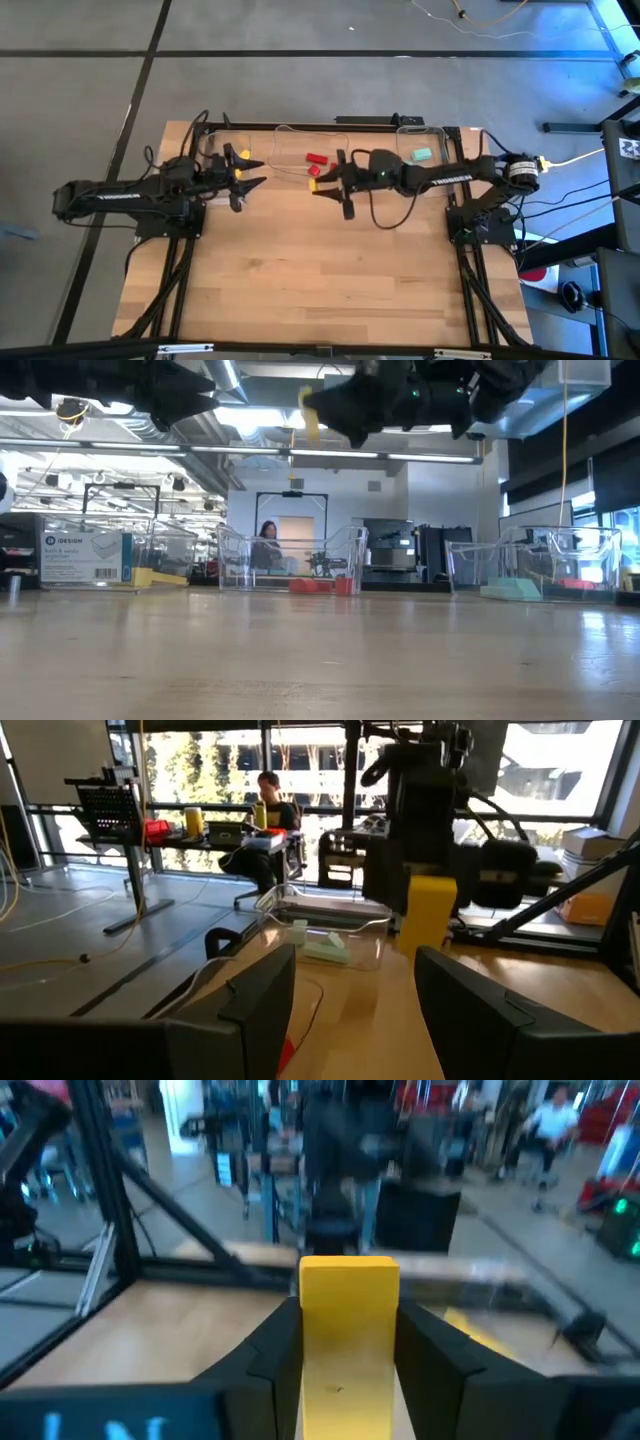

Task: Sort & place blocks by color
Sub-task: Put the yellow block into the left transparent bin

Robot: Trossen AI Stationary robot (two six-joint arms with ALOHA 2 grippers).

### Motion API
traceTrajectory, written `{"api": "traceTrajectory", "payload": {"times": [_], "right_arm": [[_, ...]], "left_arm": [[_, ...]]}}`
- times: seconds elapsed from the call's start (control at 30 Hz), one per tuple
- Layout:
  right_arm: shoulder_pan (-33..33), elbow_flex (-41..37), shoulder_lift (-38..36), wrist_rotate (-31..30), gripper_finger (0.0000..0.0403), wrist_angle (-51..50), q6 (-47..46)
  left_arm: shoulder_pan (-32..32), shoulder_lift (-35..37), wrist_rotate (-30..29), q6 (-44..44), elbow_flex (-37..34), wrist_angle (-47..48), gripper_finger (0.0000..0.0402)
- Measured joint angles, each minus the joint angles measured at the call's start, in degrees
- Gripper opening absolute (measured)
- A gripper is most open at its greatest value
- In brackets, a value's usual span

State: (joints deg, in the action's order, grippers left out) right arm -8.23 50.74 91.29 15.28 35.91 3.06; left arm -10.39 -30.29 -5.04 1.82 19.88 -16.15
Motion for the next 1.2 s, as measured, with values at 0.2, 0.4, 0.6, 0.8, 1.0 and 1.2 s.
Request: {"api": "traceTrajectory", "payload": {"times": [0.2, 0.4, 0.6, 0.8, 1.0, 1.2], "right_arm": [[0.4, -0.2, 0.0, 0.6, 0.0126, 3.3, 0.5], [1.6, -1.7, 0.1, -3.5, 0.0126, 6.2, 1.2], [1.8, -1.7, 0.1, -3.7, 0.0126, 9.4, 0.2], [1.8, -1.7, 0.1, -4.3, 0.0126, 10.2, -0.1], [1.8, -1.7, 0.1, -4.3, 0.0126, 10.7, -1.3], [1.8, -1.7, 2.4, -4.2, 0.0126, 13.9, -2.9]], "left_arm": [[0.0, -5.8, 1.6, -0.5, 0.0, -4.9, 0.0198], [0.0, -15.0, 5.1, -0.4, 0.0, -14.4, 0.0198], [0.0, -25.0, 11.4, 3.4, 0.0, -29.0, 0.0198], [0.0, -33.1, 13.3, 3.8, 0.0, -37.8, 0.0198], [0.0, -39.3, 13.1, 4.1, 0.0, -46.4, 0.0198], [1.5, -44.7, 13.0, 4.2, 4.3, -46.5, 0.0198]]}}
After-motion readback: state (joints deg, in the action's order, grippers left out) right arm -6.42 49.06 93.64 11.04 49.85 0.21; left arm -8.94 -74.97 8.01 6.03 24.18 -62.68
